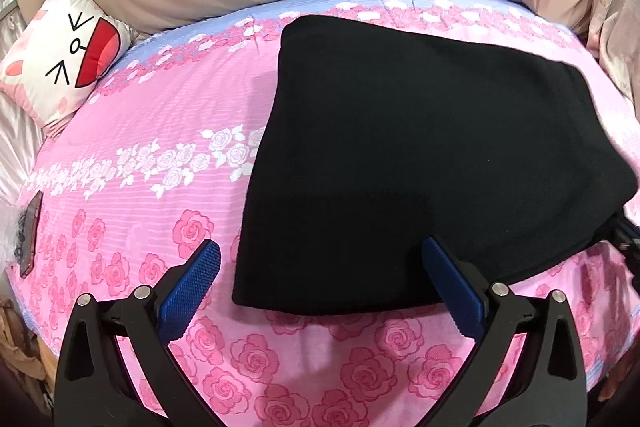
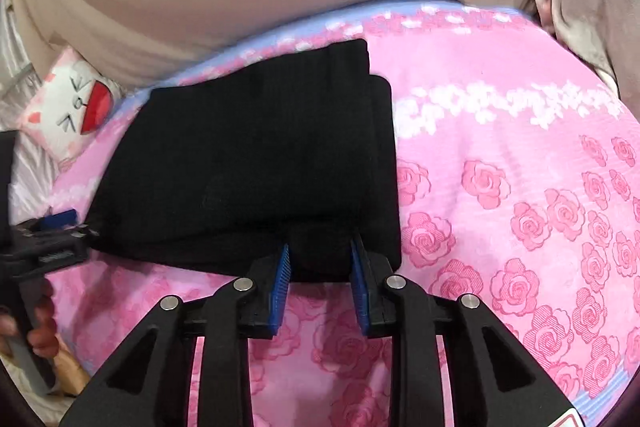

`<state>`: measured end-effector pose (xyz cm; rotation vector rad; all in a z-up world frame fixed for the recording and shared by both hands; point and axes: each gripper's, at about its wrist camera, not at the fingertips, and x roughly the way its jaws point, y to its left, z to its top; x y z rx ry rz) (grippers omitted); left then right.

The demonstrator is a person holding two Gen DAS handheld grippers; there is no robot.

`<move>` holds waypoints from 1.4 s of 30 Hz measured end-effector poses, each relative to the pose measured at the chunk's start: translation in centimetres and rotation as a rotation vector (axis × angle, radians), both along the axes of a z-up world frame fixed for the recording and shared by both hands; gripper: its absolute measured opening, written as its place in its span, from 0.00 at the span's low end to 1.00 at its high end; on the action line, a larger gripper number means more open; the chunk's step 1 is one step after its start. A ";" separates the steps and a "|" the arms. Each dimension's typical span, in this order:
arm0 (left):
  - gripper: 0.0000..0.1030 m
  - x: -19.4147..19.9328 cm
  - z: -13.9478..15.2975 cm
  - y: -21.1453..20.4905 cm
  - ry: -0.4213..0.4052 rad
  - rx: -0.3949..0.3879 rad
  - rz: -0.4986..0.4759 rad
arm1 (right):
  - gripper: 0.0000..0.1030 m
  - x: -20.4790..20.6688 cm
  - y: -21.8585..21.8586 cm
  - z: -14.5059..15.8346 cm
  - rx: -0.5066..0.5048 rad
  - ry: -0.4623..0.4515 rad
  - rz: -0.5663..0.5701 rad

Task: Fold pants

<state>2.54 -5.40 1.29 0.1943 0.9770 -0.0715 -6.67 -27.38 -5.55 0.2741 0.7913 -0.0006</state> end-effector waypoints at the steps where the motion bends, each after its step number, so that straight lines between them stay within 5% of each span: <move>1: 0.96 -0.1 0.2 0.1 -0.005 -0.001 -0.002 | 0.26 -0.2 0.1 0.5 0.007 0.003 0.004; 8: 0.95 0.2 0.0 0.4 0.008 -0.022 0.017 | 0.30 -2.1 -0.6 5.8 0.000 -0.130 -0.042; 12: 0.95 0.1 0.0 0.3 0.002 -0.016 0.019 | 0.25 0.4 1.1 4.0 -0.034 -0.079 0.020; 15: 0.96 0.1 -0.1 0.3 0.000 -0.013 0.011 | 0.21 1.9 -0.2 1.5 -0.042 0.000 -0.046; 17: 0.96 0.1 -0.2 0.3 0.000 -0.012 0.013 | 0.22 1.4 -0.6 2.7 0.016 -0.020 -0.061; 20: 0.96 0.2 -0.3 0.3 0.002 -0.018 0.016 | 0.28 0.9 0.8 4.8 -0.039 -0.067 -0.041; 25: 0.96 0.3 -0.4 0.4 0.011 -0.038 0.011 | 0.26 2.7 1.1 1.5 -0.122 0.007 -0.027; 31: 0.95 0.2 0.1 0.6 0.011 -0.045 0.008 | 0.37 1.5 1.3 3.3 -0.087 -0.025 -0.038; 35: 0.95 0.0 1.9 2.2 0.009 -0.176 -0.025 | 0.58 0.3 -0.8 3.7 0.011 -0.025 -0.062; 40: 0.95 2.1 1.8 5.3 0.106 -0.385 0.020 | 0.62 -0.7 -4.2 3.0 0.096 0.014 -0.143; 42: 0.95 2.5 1.4 6.3 0.104 -0.379 0.103 | 0.62 -0.9 -4.8 2.9 0.083 0.027 -0.174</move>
